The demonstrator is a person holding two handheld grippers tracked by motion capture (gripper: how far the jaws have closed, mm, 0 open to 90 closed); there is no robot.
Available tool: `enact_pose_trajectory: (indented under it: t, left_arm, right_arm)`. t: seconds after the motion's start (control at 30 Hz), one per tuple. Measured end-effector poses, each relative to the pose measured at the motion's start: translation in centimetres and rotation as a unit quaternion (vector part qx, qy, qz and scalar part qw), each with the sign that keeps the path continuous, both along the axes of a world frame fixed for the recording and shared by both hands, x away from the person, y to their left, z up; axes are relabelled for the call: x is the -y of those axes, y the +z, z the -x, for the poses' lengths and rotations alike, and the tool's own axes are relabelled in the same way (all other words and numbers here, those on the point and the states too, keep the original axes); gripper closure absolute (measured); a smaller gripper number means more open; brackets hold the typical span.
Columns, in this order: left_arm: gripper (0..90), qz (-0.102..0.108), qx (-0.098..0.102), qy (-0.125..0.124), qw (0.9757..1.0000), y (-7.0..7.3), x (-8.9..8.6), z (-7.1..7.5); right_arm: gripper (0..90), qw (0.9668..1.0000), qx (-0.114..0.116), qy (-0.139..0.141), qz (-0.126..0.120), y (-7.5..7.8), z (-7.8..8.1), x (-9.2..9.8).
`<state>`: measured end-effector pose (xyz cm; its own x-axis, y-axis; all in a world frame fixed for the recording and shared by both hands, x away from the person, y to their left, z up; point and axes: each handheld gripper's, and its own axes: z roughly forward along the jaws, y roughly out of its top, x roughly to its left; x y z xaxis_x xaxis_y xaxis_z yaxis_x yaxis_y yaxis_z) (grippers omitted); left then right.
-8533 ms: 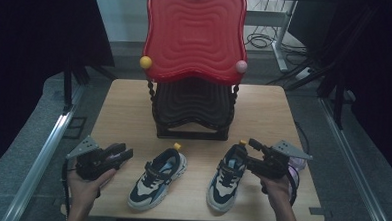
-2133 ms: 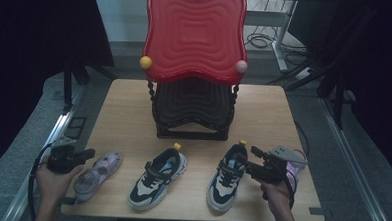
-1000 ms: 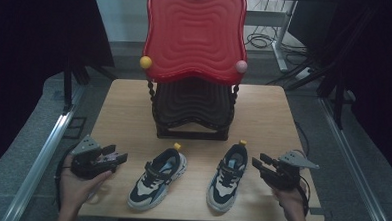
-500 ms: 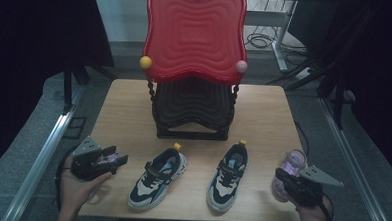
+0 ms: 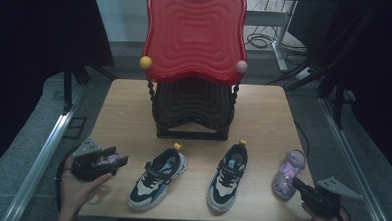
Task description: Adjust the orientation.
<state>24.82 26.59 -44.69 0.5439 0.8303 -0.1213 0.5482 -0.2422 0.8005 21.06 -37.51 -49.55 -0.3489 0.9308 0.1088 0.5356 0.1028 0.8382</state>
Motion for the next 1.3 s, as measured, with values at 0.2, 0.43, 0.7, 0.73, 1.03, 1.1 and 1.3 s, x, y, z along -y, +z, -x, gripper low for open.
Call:
enact_pose_trajectory:
  t: [0.2,0.43,0.7,0.73,1.03,1.1,1.3]
  left_arm:
    - [39.6,-0.007,-0.001,-0.003,1.0000,-0.2,0.4,-0.1]
    - [39.5,-0.008,-0.003,-0.001,1.0000,-0.2,0.3,-0.1]
    - [39.5,-0.011,-0.006,-0.003,0.9999,-0.4,0.4,-0.1]
    - [39.5,-0.012,-0.007,-0.004,0.9999,-0.4,0.5,-0.1]
    - [39.5,-0.012,-0.010,-0.005,0.9999,-0.6,0.5,-0.2]
    - [39.5,-0.012,-0.011,-0.005,0.9999,-0.6,0.5,-0.2]
    - [39.5,-0.012,-0.011,-0.005,0.9998,-0.7,0.5,-0.2]
  right_arm:
    - [90.0,1.0000,-0.009,-0.002,-0.001,-0.5,0.2,0.6]
    - [90.0,0.9996,-0.027,-0.008,0.004,-1.4,-0.1,1.2]
    - [90.0,0.9993,-0.034,-0.010,0.011,-1.8,0.5,1.5]
    - [90.0,0.9993,-0.035,-0.008,0.012,-1.8,0.5,1.5]
    - [90.0,0.9989,-0.041,0.004,0.022,-2.0,0.4,0.8]
    - [90.0,0.9987,-0.041,0.011,0.027,-2.0,0.3,0.4]
    - [90.0,0.9982,-0.041,0.026,0.034,-2.1,-0.1,-0.8]
